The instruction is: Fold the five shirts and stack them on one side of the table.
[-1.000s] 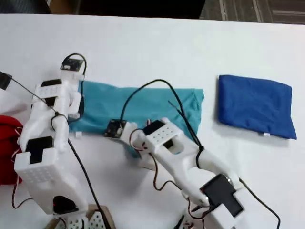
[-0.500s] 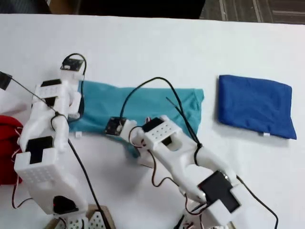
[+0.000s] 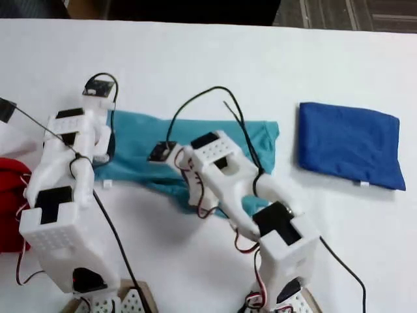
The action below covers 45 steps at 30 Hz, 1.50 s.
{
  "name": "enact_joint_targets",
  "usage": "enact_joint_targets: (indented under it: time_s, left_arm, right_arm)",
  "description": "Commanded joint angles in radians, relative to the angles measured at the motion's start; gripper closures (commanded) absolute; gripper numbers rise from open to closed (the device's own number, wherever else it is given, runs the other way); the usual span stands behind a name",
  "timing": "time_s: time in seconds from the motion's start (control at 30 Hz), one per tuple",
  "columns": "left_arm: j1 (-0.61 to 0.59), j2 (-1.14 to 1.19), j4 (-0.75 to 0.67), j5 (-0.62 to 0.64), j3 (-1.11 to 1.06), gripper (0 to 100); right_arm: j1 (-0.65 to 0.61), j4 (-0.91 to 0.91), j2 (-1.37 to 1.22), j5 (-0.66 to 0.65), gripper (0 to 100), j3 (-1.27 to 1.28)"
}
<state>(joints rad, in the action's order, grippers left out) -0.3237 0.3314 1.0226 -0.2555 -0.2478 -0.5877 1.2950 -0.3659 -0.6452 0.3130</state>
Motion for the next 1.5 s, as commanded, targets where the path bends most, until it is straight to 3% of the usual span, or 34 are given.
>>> enact_joint_targets:
  time_s: [0.0, 0.2, 0.47, 0.6, 0.93, 1.03, 1.13, 1.23, 1.47]
  left_arm:
    - [-0.008, -0.031, -0.003, 0.008, -0.004, 97]
    - [-0.008, -0.031, -0.003, 0.008, -0.004, 97]
    - [-0.008, -0.031, -0.003, 0.008, -0.004, 97]
    - [-0.005, -0.031, -0.003, 0.006, -0.004, 97]
    - [-0.003, -0.031, -0.003, 0.006, -0.004, 97]
    - [-0.003, -0.031, -0.003, 0.006, -0.004, 97]
    - [-0.003, -0.031, -0.003, 0.006, -0.004, 97]
    - [-0.003, -0.031, -0.003, 0.006, -0.004, 97]
    - [-0.003, -0.031, -0.003, 0.006, -0.004, 97]
  right_arm:
    - [0.018, 0.01, -0.021, 0.003, 97.8, -0.015]
    - [0.035, 0.093, 0.116, 0.0, 97.8, -0.087]
    - [0.174, 0.157, 0.15, -0.008, 97.8, -0.293]
    - [0.193, 0.153, 0.148, -0.078, 97.8, -0.379]
    - [0.232, 0.13, -0.048, -0.081, 95.9, -0.608]
    - [0.242, 0.176, -0.05, -0.046, 89.2, -0.666]
    - [0.216, 0.318, -0.027, -0.055, 91.7, -0.713]
    - [0.179, 0.414, 0.027, -0.049, 98.1, -0.694]
    - [0.125, 0.332, 0.176, -0.032, 95.0, -0.394]
